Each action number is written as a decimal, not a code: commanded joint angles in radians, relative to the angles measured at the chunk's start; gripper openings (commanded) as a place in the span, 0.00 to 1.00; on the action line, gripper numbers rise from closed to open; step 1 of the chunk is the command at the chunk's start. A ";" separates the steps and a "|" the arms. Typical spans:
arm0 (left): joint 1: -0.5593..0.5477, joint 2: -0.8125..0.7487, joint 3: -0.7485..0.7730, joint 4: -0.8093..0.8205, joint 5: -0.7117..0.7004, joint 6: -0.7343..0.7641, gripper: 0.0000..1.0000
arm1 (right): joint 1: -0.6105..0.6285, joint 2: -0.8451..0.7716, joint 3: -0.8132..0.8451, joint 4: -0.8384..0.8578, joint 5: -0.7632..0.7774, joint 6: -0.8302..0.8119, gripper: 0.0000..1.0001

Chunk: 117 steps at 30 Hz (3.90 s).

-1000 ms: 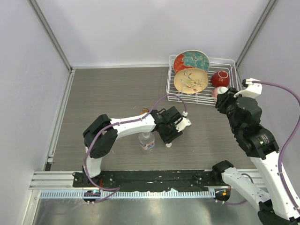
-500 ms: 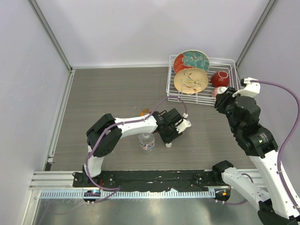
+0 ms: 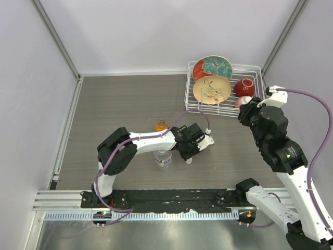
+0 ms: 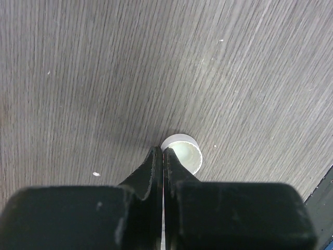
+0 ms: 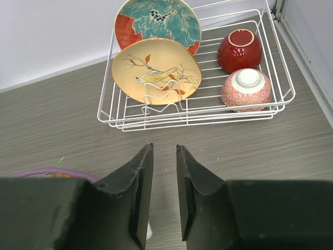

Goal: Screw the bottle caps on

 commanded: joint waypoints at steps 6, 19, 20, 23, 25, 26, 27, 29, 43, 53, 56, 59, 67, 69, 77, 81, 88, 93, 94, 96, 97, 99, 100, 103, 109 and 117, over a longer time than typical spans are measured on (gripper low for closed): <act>-0.007 -0.065 0.044 0.043 -0.108 0.066 0.00 | 0.004 0.013 0.045 0.021 -0.013 0.009 0.28; 0.081 -0.331 0.290 -0.179 -0.196 0.085 0.00 | 0.004 0.108 0.127 0.034 -0.090 0.199 0.29; 0.084 -0.344 0.308 -0.224 -0.220 0.096 0.00 | 0.004 0.116 0.124 0.040 -0.119 0.210 0.29; 0.098 -0.437 0.286 -0.202 -0.234 0.147 0.00 | 0.004 0.134 0.109 0.076 -0.183 0.270 0.29; 0.101 -0.506 0.223 -0.123 -0.231 0.208 0.00 | 0.004 0.143 0.098 0.115 -0.226 0.296 0.29; 0.102 -0.561 0.163 -0.041 -0.231 0.216 0.00 | 0.004 0.148 0.078 0.135 -0.251 0.325 0.29; 0.104 -0.591 0.123 0.001 -0.225 0.220 0.00 | 0.004 0.153 0.068 0.155 -0.315 0.339 0.29; 0.105 -0.643 0.045 0.142 -0.204 0.251 0.00 | 0.002 0.163 0.029 0.223 -0.376 0.391 0.29; 0.075 -0.820 -0.482 1.053 -0.213 0.458 0.00 | 0.002 0.229 -0.296 0.897 -0.835 0.899 0.59; 0.064 -0.777 -0.552 1.252 -0.227 0.630 0.00 | 0.002 0.274 -0.382 1.097 -0.898 1.045 0.63; 0.062 -0.767 -0.555 1.259 -0.220 0.642 0.00 | 0.002 0.292 -0.390 1.162 -0.914 1.089 0.63; 0.062 -0.758 -0.558 1.261 -0.220 0.644 0.00 | 0.002 0.306 -0.402 1.217 -0.923 1.121 0.64; 0.061 -0.752 -0.554 1.255 -0.222 0.647 0.00 | 0.004 0.317 -0.422 1.246 -0.932 1.137 0.65; 0.058 -0.755 -0.555 1.255 -0.220 0.645 0.00 | 0.002 0.318 -0.422 1.248 -0.932 1.135 0.65; 0.035 -0.737 -0.549 1.256 -0.216 0.647 0.00 | 0.013 0.340 -0.411 1.271 -0.923 1.141 0.65; 0.026 -0.728 -0.542 1.255 -0.216 0.648 0.00 | 0.019 0.349 -0.408 1.281 -0.918 1.146 0.64; 0.023 -0.709 -0.537 1.255 -0.223 0.662 0.00 | 0.028 0.354 -0.406 1.298 -0.918 1.164 0.60; 0.023 -0.706 -0.535 1.271 -0.222 0.678 0.00 | 0.038 0.357 -0.416 1.301 -0.920 1.168 0.60; 0.023 -0.708 -0.534 1.273 -0.219 0.679 0.00 | 0.038 0.355 -0.422 1.303 -0.921 1.168 0.60; 0.023 -0.709 -0.528 1.276 -0.217 0.681 0.00 | 0.039 0.357 -0.426 1.300 -0.921 1.164 0.60; 0.023 -0.711 -0.525 1.275 -0.217 0.682 0.00 | 0.039 0.357 -0.429 1.300 -0.921 1.163 0.60; 0.023 -0.714 -0.519 1.275 -0.214 0.681 0.00 | 0.039 0.358 -0.429 1.300 -0.921 1.163 0.60; 0.023 -0.718 -0.517 1.276 -0.213 0.682 0.00 | 0.039 0.358 -0.429 1.300 -0.923 1.161 0.61; 0.021 -0.726 -0.511 1.276 -0.205 0.679 0.00 | 0.039 0.360 -0.428 1.286 -0.923 1.145 0.61; 0.021 -0.743 -0.519 1.278 -0.204 0.685 0.00 | 0.039 0.363 -0.428 1.283 -0.924 1.138 0.61; 0.021 -0.751 -0.520 1.276 -0.200 0.701 0.00 | 0.039 0.364 -0.429 1.271 -0.924 1.132 0.61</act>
